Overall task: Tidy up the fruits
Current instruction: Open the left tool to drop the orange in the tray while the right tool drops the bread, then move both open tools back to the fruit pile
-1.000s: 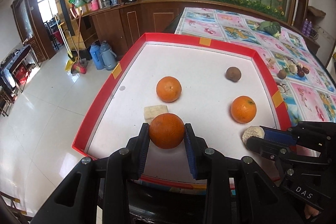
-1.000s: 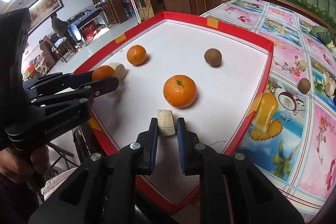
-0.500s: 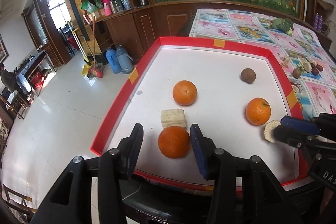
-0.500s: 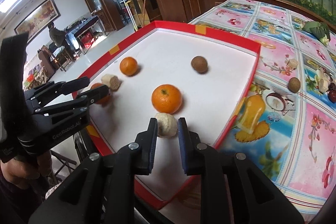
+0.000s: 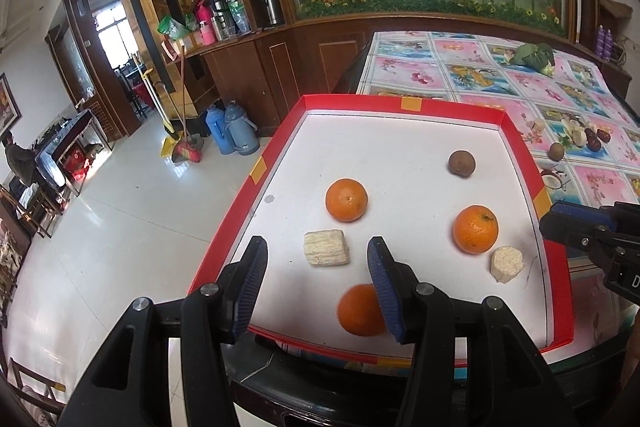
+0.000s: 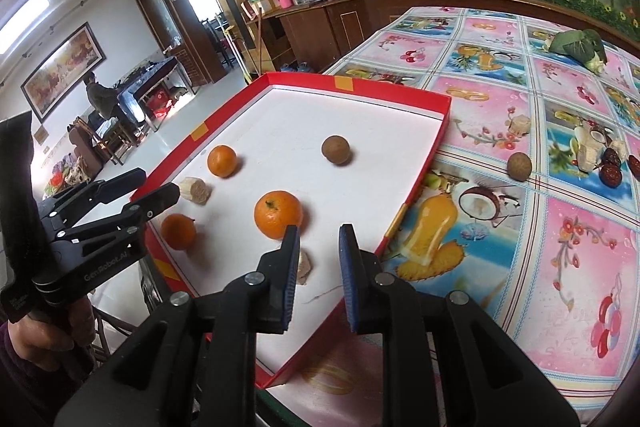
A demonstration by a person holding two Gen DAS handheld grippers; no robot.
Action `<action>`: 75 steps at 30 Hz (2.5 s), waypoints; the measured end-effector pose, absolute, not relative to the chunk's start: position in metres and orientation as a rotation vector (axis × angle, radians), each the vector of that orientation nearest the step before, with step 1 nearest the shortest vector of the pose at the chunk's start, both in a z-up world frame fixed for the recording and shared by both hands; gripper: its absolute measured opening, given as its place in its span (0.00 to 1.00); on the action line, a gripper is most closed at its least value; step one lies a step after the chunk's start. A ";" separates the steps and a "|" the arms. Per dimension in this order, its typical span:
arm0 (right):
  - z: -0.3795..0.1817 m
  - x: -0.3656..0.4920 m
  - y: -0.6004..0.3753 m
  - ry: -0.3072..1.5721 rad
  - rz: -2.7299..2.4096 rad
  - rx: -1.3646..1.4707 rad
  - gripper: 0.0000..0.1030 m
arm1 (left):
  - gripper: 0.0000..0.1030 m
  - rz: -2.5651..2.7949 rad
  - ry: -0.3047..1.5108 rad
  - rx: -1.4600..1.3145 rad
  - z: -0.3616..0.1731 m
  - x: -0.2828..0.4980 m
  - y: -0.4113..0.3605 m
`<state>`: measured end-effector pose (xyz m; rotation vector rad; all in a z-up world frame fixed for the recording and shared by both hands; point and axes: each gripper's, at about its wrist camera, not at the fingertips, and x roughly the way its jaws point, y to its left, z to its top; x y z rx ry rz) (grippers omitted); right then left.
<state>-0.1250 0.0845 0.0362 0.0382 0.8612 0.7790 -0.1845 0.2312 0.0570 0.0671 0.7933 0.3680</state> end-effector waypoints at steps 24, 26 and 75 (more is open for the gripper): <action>0.037 -0.104 0.043 0.853 0.735 0.125 0.22 | 0.51 0.356 0.807 0.126 0.064 -0.170 0.208; 0.038 -0.100 0.033 0.845 0.714 0.128 0.22 | 0.51 0.348 0.809 0.137 0.066 -0.166 0.203; 0.005 0.030 -0.097 0.931 0.380 0.055 0.28 | 0.51 -0.064 0.908 0.220 0.064 -0.012 0.044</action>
